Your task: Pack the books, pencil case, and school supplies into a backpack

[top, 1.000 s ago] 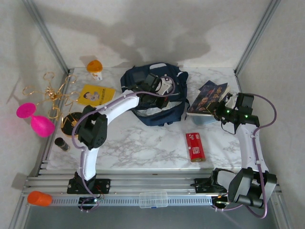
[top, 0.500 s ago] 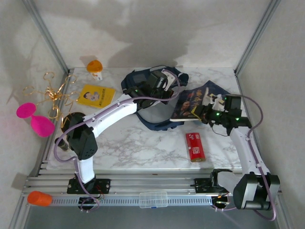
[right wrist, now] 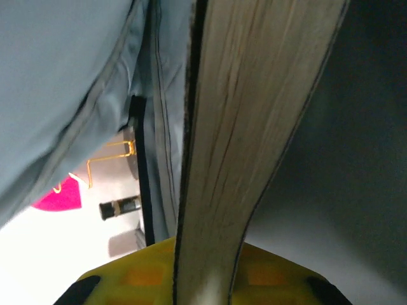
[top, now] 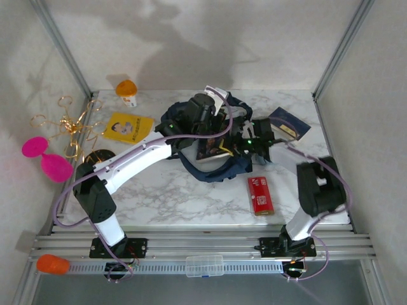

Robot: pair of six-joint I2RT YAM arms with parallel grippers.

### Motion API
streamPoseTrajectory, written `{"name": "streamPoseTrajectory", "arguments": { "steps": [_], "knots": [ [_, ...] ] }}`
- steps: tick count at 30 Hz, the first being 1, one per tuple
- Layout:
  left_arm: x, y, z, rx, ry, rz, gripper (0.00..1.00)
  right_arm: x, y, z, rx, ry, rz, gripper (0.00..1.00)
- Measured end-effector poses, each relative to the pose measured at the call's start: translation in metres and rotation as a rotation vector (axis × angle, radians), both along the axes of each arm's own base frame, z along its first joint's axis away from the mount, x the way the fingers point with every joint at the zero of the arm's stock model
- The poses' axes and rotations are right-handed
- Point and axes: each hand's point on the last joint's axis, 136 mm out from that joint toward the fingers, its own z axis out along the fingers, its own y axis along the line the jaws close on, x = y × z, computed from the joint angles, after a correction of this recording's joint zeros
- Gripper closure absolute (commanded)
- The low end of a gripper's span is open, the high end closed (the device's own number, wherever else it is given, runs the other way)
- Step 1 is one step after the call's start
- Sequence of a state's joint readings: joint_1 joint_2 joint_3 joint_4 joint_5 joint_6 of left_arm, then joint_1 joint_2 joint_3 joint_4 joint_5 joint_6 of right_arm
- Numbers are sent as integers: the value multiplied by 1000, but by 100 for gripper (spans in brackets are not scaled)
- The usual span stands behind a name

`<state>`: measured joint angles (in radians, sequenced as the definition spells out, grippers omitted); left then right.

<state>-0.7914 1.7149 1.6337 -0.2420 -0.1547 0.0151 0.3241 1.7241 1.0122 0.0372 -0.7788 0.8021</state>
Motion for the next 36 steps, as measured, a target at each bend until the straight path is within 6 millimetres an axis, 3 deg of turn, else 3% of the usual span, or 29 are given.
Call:
{"name": "streamPoseTrajectory", "arguments": {
  "steps": [3, 8, 13, 16, 18, 21, 25, 27, 31, 36],
  "knots": [
    [0, 0, -4, -11, 5, 8, 100, 30, 10, -13, -25, -43, 11, 84],
    [2, 7, -9, -11, 0, 47, 100, 64, 10, -35, -123, -96, 16, 55],
    [2, 11, -11, -17, -5, 65, 100, 64, -8, -45, -256, -109, -16, 36],
    [2, 11, -13, -18, -3, 66, 100, 52, -23, -42, -325, -119, -48, 33],
    [2, 11, -14, -21, -1, 67, 100, 40, -34, -37, -371, -125, -72, 34],
    [3, 10, -14, -35, -5, 70, 100, 25, -39, -31, -417, -152, -88, 45],
    [3, 10, -13, -49, -2, 73, 100, -1, -24, -38, -434, -148, -53, 69],
    [3, 9, -13, -53, 1, 72, 100, -10, -14, -49, -441, -122, -31, 75],
    [2, 9, -14, -56, 6, 73, 100, -8, -4, -68, -464, -113, -25, 89],
    [1, 10, -20, -52, 17, 73, 100, 16, -19, -81, -520, -133, -101, 95]
  ]
}}
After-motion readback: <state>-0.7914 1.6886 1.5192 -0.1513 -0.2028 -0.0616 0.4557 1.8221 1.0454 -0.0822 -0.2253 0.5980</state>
